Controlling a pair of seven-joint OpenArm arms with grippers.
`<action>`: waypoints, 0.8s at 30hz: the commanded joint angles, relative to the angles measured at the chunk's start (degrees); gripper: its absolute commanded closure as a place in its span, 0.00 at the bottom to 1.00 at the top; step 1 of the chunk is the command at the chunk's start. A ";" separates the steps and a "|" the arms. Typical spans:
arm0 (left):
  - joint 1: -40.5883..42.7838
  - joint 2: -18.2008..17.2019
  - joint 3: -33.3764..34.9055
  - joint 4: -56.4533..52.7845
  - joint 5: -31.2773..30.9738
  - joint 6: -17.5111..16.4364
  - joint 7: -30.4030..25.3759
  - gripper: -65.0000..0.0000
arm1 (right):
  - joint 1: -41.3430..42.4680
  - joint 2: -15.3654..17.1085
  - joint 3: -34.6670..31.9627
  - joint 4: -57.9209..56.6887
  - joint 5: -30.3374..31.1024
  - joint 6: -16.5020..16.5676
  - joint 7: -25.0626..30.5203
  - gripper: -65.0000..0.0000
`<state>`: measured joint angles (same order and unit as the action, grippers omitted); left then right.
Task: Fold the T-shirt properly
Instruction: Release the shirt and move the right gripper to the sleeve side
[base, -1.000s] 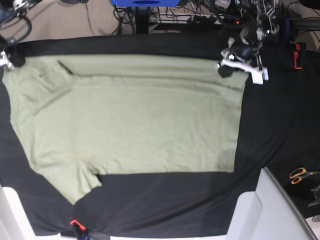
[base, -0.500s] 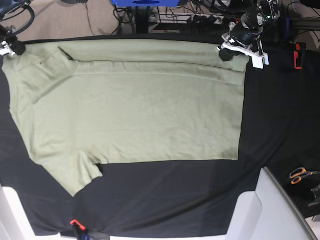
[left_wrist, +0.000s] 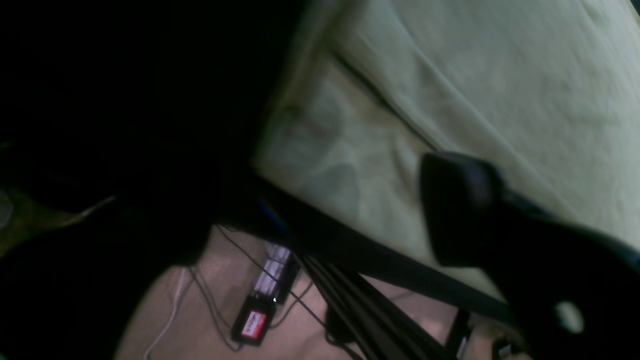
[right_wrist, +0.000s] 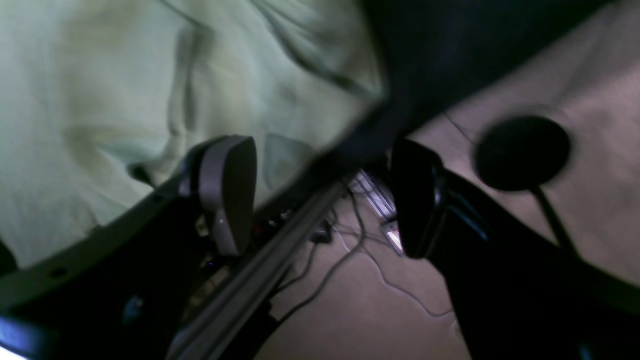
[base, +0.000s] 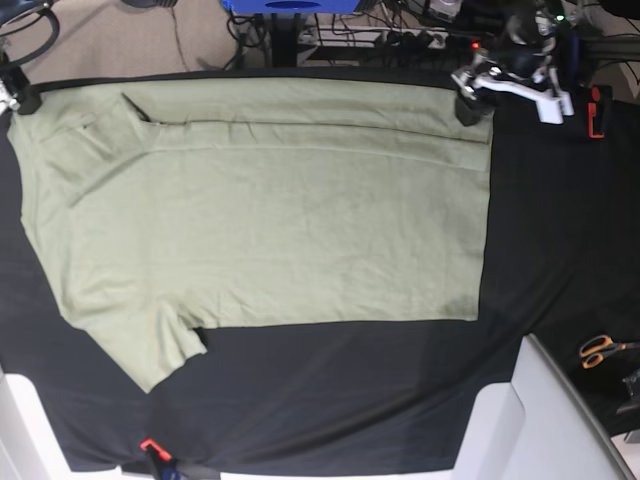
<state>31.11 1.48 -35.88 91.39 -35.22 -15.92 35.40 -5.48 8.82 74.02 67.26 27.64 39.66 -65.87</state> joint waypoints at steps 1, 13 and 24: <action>0.32 -0.73 -2.32 0.96 -0.60 -0.21 -0.89 0.00 | 0.33 1.51 0.14 3.11 1.59 0.34 1.12 0.38; -5.93 -12.33 -10.23 6.14 -0.51 -0.21 -0.45 0.00 | 13.26 13.99 -32.57 -1.99 1.15 0.34 18.61 0.38; -4.43 -13.30 -3.90 6.50 -0.51 -0.47 -0.45 0.46 | 29.08 19.71 -48.83 -43.84 1.24 0.34 45.07 0.38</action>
<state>26.76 -10.94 -39.53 96.86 -35.14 -16.32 36.14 22.02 27.09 24.97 22.55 27.79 39.09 -21.98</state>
